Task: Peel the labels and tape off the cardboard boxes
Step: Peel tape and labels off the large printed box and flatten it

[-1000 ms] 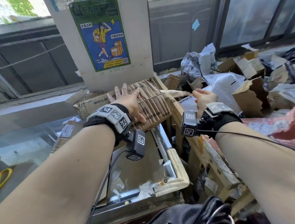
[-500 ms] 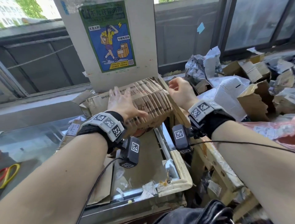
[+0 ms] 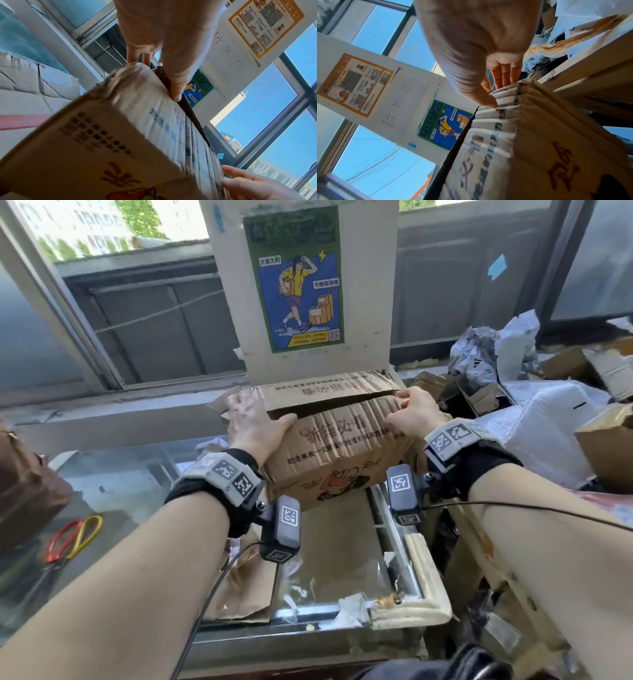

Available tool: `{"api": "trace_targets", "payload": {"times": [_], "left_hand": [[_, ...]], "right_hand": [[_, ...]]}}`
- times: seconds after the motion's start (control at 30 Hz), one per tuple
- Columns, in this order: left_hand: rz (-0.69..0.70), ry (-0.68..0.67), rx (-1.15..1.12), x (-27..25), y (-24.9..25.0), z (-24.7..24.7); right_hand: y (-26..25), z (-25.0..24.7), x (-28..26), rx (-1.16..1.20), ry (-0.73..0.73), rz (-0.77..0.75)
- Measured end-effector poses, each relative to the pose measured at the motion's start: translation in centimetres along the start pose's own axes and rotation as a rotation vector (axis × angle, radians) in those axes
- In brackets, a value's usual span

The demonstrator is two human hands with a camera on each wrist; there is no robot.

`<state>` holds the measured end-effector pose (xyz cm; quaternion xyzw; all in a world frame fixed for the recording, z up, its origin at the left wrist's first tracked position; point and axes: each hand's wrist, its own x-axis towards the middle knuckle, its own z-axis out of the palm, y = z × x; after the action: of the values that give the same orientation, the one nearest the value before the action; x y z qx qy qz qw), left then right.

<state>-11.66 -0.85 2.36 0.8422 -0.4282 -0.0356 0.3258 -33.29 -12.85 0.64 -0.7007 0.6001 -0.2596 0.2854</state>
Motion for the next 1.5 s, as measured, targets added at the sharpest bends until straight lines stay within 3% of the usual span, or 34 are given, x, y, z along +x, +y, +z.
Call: {"api": "trace_targets", "payload": {"times": [0.23, 0.3, 0.4, 0.63, 0.7, 0.83, 0.93, 1.07, 1.2, 1.33, 1.43, 1.5], "left_hand": [[-0.186, 0.112, -0.169, 0.6, 0.5, -0.3], [-0.272, 0.033, -0.178, 0.7, 1.0, -0.4], [-0.329, -0.201, -0.24, 0.5, 2.2, -1.5], [-0.021, -0.462, -0.172, -1.1, 4.4, -3.1], [0.049, -0.478, -0.151, -1.8, 4.3, -2.4], [0.206, -0.436, -0.067, -3.0, 4.5, -0.7], [0.341, -0.473, 0.183, -3.6, 4.6, 0.5], [0.497, -0.533, 0.605, -4.3, 3.8, 2.7], [0.549, -0.405, 0.905, -5.3, 3.1, 3.7], [0.546, -0.328, 1.023, -5.4, 2.8, 4.1], [0.577, -0.266, 1.049, -5.2, 2.7, 4.2], [0.581, -0.256, 1.035, -5.3, 2.4, 4.2]], "right_hand": [[1.3, -2.2, -0.2, 0.231, -0.097, -0.033], [1.4, -3.1, -0.6, 0.156, -0.104, -0.094], [1.2, -4.2, -1.7, -0.012, -0.057, -0.21], [2.2, -5.1, -3.3, -0.054, 0.262, -0.497], [3.2, -4.6, -3.3, -0.13, 0.3, -0.58], [5.4, -3.7, -3.8, -0.346, 0.291, -0.653], [6.8, -3.4, -4.7, -0.465, 0.13, -0.724], [8.7, -2.5, -4.6, -0.59, -0.077, -0.575], [8.8, -1.9, -4.2, -0.608, -0.244, -0.352], [7.0, -2.6, -4.0, -0.527, -0.492, -0.126], [5.0, -2.9, -3.9, -0.385, -0.516, -0.038], [4.0, -2.3, -3.8, -0.274, -0.374, 0.038]]}}
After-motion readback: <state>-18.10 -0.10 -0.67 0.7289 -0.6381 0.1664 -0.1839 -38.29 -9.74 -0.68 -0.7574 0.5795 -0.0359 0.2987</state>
